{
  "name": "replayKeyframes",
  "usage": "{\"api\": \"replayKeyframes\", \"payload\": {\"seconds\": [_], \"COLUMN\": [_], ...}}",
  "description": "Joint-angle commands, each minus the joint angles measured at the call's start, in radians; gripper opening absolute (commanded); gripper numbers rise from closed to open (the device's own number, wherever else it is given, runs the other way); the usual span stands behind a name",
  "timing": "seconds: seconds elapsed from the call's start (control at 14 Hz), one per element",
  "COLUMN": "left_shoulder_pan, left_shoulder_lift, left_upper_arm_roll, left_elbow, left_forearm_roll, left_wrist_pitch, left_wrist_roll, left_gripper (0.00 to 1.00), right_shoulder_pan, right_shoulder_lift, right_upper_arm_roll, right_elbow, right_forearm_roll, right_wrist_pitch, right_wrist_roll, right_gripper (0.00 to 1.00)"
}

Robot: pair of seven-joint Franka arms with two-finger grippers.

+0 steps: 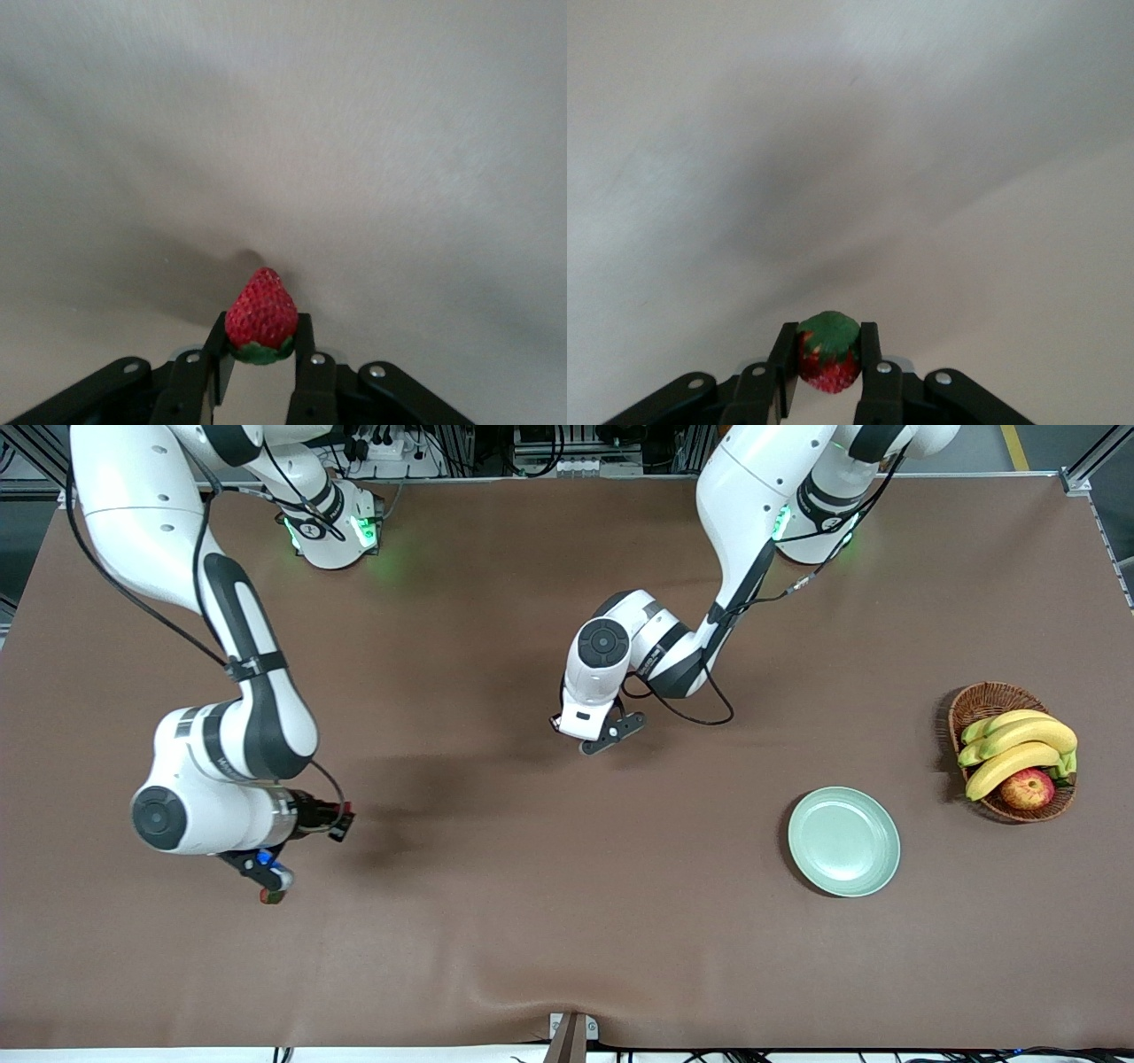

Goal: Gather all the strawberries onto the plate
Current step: 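Drop the strawberry on the plate with the left gripper while the right gripper carries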

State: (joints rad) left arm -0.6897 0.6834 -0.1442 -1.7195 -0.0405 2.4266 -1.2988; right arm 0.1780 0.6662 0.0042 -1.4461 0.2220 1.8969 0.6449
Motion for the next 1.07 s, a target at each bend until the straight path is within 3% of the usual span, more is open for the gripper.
{"api": "replayKeyframes", "payload": {"seconds": [0.0, 0.29, 0.64, 0.79, 1.0], "left_shoulder_pan": [0.053, 0.276, 0.609, 0.686, 0.707], "left_shoulder_lift": [-0.085, -0.182, -0.153, -0.139, -0.081], "left_upper_arm_roll": [0.002, 0.002, 0.000, -0.003, -0.003], "left_elbow": [-0.011, -0.009, 0.029, 0.037, 0.038], "left_forearm_roll": [0.021, 0.099, 0.149, 0.146, 0.140], "left_wrist_pitch": [-0.072, -0.139, -0.141, -0.141, -0.141], "left_wrist_roll": [0.022, 0.047, 0.286, 0.389, 0.469], "left_gripper": [0.00, 0.00, 0.00, 0.00, 0.00], "right_shoulder_pan": [0.017, 0.162, 0.357, 0.417, 0.497], "right_shoulder_lift": [-0.023, -0.016, -0.010, -0.010, 0.006], "right_upper_arm_roll": [0.069, 0.076, 0.076, 0.076, 0.076], "right_elbow": [-0.017, -0.025, -0.068, -0.117, -0.161], "right_forearm_roll": [0.028, 0.030, 0.028, 0.028, 0.028], "right_wrist_pitch": [-0.004, 0.082, 0.181, 0.232, 0.313], "right_wrist_roll": [0.143, 0.396, 0.629, 0.700, 0.768], "right_gripper": [0.00, 0.00, 0.00, 0.00, 0.00]}}
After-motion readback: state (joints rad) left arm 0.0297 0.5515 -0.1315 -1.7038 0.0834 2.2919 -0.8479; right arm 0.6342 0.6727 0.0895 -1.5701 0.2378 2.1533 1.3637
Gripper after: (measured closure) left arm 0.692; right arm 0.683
